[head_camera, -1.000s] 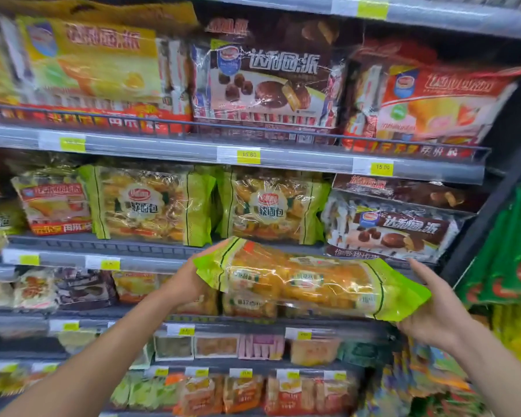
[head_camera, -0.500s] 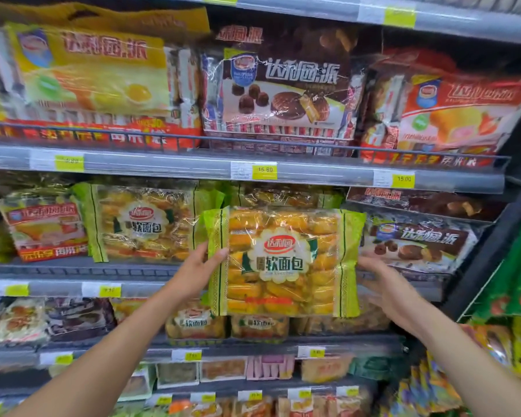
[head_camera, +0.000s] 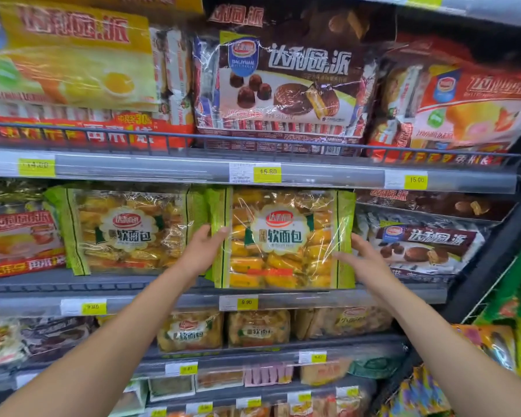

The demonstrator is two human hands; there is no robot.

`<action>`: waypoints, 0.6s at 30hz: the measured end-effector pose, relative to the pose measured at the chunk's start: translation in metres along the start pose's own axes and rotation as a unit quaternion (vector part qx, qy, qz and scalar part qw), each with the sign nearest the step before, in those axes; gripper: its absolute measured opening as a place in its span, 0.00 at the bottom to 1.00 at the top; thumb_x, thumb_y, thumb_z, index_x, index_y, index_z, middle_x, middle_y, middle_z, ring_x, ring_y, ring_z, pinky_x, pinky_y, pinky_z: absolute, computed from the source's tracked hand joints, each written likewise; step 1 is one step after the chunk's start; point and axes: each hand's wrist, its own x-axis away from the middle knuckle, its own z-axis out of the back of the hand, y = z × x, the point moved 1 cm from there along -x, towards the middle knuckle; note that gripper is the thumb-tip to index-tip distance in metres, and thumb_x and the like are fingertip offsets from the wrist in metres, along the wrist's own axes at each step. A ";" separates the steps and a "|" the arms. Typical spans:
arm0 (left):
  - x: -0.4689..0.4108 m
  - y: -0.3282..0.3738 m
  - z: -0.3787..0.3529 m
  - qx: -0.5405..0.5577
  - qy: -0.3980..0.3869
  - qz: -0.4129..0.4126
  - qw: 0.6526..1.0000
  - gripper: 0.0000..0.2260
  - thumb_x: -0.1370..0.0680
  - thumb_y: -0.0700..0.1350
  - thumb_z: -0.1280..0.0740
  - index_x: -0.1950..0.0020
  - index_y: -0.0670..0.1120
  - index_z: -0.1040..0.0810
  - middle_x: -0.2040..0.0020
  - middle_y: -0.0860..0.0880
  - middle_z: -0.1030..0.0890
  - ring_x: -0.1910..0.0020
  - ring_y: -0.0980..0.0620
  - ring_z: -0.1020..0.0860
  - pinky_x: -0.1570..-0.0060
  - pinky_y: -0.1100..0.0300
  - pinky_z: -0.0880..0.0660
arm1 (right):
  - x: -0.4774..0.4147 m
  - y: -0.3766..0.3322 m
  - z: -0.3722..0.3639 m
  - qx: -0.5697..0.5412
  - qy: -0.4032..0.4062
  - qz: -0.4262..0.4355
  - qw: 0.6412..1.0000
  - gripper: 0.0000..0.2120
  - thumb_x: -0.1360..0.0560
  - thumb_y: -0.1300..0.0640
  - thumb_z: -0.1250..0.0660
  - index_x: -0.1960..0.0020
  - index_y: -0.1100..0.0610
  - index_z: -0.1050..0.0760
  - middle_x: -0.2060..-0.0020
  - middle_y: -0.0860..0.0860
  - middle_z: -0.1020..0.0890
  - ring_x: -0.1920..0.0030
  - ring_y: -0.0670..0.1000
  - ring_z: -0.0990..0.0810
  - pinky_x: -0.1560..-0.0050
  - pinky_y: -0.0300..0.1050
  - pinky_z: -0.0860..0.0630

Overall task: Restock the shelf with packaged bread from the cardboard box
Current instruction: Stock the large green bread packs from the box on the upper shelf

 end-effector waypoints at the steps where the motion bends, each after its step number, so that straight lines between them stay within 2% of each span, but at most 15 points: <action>1: -0.007 0.004 -0.002 0.005 0.006 0.000 1.000 0.34 0.17 0.58 0.40 0.18 0.44 0.49 0.19 0.45 0.43 0.22 0.44 0.40 0.25 0.44 0.39 | -0.007 -0.005 0.001 -0.007 0.006 -0.003 1.000 0.38 0.26 0.48 0.27 0.21 0.49 0.41 0.23 0.48 0.36 0.24 0.52 0.37 0.28 0.54 0.37; 2: -0.014 0.008 -0.004 0.000 0.013 0.001 1.000 0.33 0.17 0.56 0.40 0.18 0.43 0.49 0.20 0.44 0.39 0.25 0.45 0.35 0.27 0.46 0.36 | -0.014 -0.009 0.002 -0.005 0.013 -0.003 1.000 0.39 0.26 0.47 0.27 0.21 0.49 0.41 0.24 0.47 0.35 0.24 0.52 0.36 0.27 0.54 0.36; 3: -0.019 0.013 -0.006 -0.002 0.021 0.001 1.000 0.33 0.17 0.55 0.38 0.19 0.43 0.48 0.25 0.42 0.31 0.33 0.47 0.28 0.32 0.48 0.31 | -0.022 -0.011 0.003 -0.001 0.018 -0.001 1.000 0.41 0.29 0.43 0.26 0.22 0.48 0.39 0.24 0.47 0.34 0.25 0.53 0.35 0.27 0.56 0.36; 4: -0.025 0.015 -0.008 -0.004 0.025 0.004 1.000 0.33 0.17 0.53 0.37 0.19 0.43 0.47 0.37 0.42 0.22 0.45 0.50 0.24 0.40 0.50 0.26 | -0.031 -0.011 0.004 0.001 0.021 0.001 1.000 0.44 0.33 0.39 0.26 0.22 0.47 0.38 0.25 0.47 0.32 0.25 0.53 0.34 0.27 0.58 0.35; 5: -0.029 0.017 -0.009 -0.011 0.028 0.001 1.000 0.33 0.18 0.52 0.35 0.18 0.45 0.47 0.50 0.46 0.21 0.55 0.53 0.25 0.49 0.54 0.25 | -0.040 -0.010 0.004 0.000 0.024 -0.001 1.000 0.45 0.35 0.38 0.26 0.23 0.47 0.38 0.25 0.47 0.32 0.26 0.53 0.33 0.27 0.59 0.35; 6: -0.034 0.017 -0.010 -0.022 0.029 -0.002 0.999 0.33 0.19 0.49 0.34 0.18 0.46 0.46 0.55 0.48 0.22 0.59 0.55 0.27 0.54 0.57 0.26 | -0.045 -0.011 0.002 0.002 0.026 -0.004 1.000 0.44 0.33 0.39 0.27 0.22 0.48 0.39 0.24 0.48 0.33 0.25 0.54 0.34 0.27 0.60 0.35; 7: -0.038 0.015 -0.013 -0.025 0.027 -0.004 0.999 0.34 0.20 0.47 0.33 0.18 0.48 0.46 0.50 0.49 0.21 0.57 0.55 0.26 0.53 0.58 0.27 | -0.049 -0.011 0.000 0.006 0.028 -0.008 1.000 0.42 0.29 0.43 0.27 0.21 0.50 0.42 0.23 0.49 0.35 0.24 0.55 0.36 0.26 0.59 0.37; 9: -0.043 0.009 -0.017 -0.021 0.025 -0.007 0.999 0.35 0.21 0.42 0.32 0.18 0.49 0.46 0.31 0.47 0.24 0.42 0.51 0.24 0.40 0.56 0.28 | -0.055 -0.009 -0.008 0.011 0.031 -0.017 0.999 0.41 0.24 0.51 0.28 0.19 0.54 0.47 0.21 0.52 0.40 0.23 0.56 0.39 0.25 0.56 0.39; 11: -0.046 0.002 -0.021 -0.029 0.020 -0.013 0.999 0.34 0.21 0.39 0.32 0.18 0.49 0.45 0.25 0.47 0.30 0.31 0.45 0.28 0.31 0.52 0.31 | -0.060 0.004 -0.014 0.017 0.019 -0.034 0.999 0.41 0.24 0.52 0.29 0.19 0.54 0.50 0.20 0.52 0.42 0.22 0.55 0.41 0.26 0.54 0.41; 13: -0.046 -0.010 -0.026 -0.032 0.006 -0.009 0.999 0.32 0.20 0.38 0.33 0.19 0.46 0.43 0.26 0.47 0.29 0.31 0.47 0.29 0.32 0.56 0.32 | -0.059 0.017 -0.020 0.020 0.009 -0.054 0.998 0.42 0.23 0.51 0.29 0.19 0.53 0.51 0.20 0.50 0.44 0.22 0.54 0.42 0.25 0.54 0.42; 15: -0.040 -0.020 -0.031 -0.055 -0.006 0.003 0.998 0.29 0.19 0.38 0.34 0.21 0.44 0.43 0.32 0.52 0.29 0.33 0.52 0.30 0.37 0.62 0.34 | -0.055 0.030 -0.025 0.042 0.005 -0.063 0.997 0.42 0.23 0.50 0.29 0.19 0.53 0.52 0.20 0.50 0.45 0.21 0.54 0.43 0.25 0.55 0.42; 17: -0.038 -0.032 -0.036 -0.094 -0.013 0.019 0.995 0.28 0.20 0.42 0.32 0.24 0.45 0.41 0.39 0.52 0.29 0.35 0.53 0.32 0.41 0.62 0.33 | -0.054 0.041 -0.030 0.088 0.012 -0.040 0.995 0.45 0.25 0.49 0.28 0.19 0.53 0.52 0.20 0.51 0.44 0.22 0.55 0.43 0.25 0.55 0.41; 18: -0.036 -0.035 -0.039 -0.114 -0.021 0.032 0.993 0.28 0.20 0.44 0.30 0.26 0.45 0.41 0.40 0.51 0.27 0.36 0.50 0.31 0.42 0.61 0.31 | -0.054 0.045 -0.033 0.111 0.018 -0.029 0.993 0.46 0.25 0.49 0.27 0.19 0.54 0.53 0.20 0.51 0.44 0.21 0.55 0.43 0.25 0.55 0.40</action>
